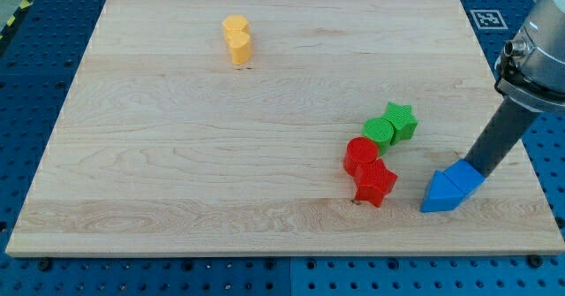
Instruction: Move your arm closer to the yellow heart
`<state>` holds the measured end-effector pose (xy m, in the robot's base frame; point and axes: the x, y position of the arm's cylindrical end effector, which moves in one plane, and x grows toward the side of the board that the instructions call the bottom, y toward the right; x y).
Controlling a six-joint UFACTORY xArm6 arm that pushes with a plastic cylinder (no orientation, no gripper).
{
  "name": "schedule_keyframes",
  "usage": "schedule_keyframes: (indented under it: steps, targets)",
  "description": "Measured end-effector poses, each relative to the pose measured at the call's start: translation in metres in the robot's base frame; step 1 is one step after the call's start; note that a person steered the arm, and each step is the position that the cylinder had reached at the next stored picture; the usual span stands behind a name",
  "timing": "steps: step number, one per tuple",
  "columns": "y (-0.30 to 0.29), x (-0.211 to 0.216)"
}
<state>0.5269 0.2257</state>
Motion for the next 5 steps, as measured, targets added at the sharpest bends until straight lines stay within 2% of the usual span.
schedule_keyframes:
  steps: [2, 3, 5]
  targets:
    - [0.003, -0.068]
    - [-0.015, -0.101]
    - [-0.138, -0.157]
